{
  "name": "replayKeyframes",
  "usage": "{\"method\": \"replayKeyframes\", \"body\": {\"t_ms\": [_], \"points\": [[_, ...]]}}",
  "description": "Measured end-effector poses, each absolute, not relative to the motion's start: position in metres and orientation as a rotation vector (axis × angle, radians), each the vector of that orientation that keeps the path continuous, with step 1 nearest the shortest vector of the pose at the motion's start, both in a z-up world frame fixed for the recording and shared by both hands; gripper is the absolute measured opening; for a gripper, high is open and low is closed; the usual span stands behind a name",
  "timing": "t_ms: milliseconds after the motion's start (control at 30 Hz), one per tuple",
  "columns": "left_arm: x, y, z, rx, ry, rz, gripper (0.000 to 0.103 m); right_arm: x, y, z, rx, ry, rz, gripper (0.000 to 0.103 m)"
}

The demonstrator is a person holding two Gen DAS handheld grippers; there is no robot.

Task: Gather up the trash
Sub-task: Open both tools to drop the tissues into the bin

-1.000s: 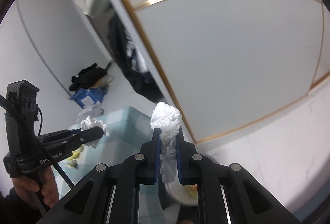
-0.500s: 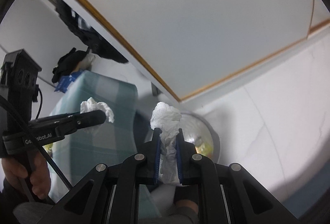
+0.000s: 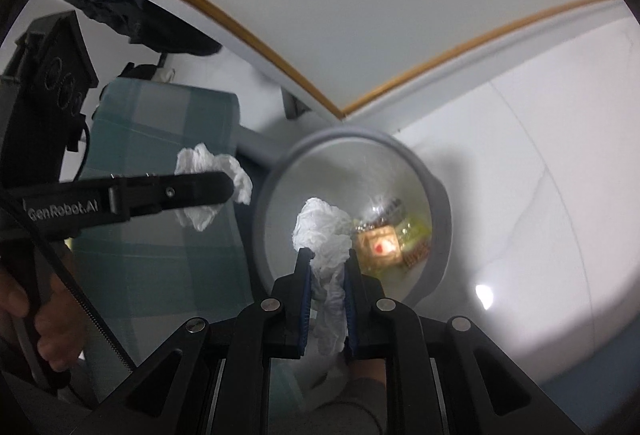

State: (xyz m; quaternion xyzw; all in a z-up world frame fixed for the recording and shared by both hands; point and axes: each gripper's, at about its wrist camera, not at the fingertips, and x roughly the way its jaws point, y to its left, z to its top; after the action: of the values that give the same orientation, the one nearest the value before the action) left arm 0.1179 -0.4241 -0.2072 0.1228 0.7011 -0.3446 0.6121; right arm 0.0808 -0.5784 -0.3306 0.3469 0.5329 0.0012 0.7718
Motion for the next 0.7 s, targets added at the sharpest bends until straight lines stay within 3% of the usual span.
{"method": "replayKeyframes", "body": {"t_ms": [233,333,433,500,533,567,700], "points": [[0.119,-0.435,-0.220,0.288,1.697,-0.801,0.010,0.077,-0.582,-0.351,0.804,1.197,0.013,0.020],[0.120,-0.435,-0.225,0.277,1.714,-0.793,0.017,0.076,-0.582,-0.356,0.821,1.215,0.009,0.024],[0.121,-0.434,-0.227,0.263,1.724,-0.786,0.032,0.072,-0.581,-0.357,0.826,1.224,0.013,0.034],[0.123,-0.432,-0.226,0.262,1.718,-0.774,0.060,0.071,-0.579,-0.355,0.822,1.225,0.013,0.040],[0.123,-0.433,-0.225,0.261,1.710,-0.770,0.065,0.070,-0.579,-0.354,0.820,1.224,0.013,0.041],[0.122,-0.432,-0.222,0.257,1.696,-0.772,0.069,0.070,-0.578,-0.354,0.819,1.223,0.011,0.043],[0.120,-0.436,-0.217,0.261,1.684,-0.799,0.070,0.065,-0.579,-0.350,0.820,1.223,0.012,0.046]]}}
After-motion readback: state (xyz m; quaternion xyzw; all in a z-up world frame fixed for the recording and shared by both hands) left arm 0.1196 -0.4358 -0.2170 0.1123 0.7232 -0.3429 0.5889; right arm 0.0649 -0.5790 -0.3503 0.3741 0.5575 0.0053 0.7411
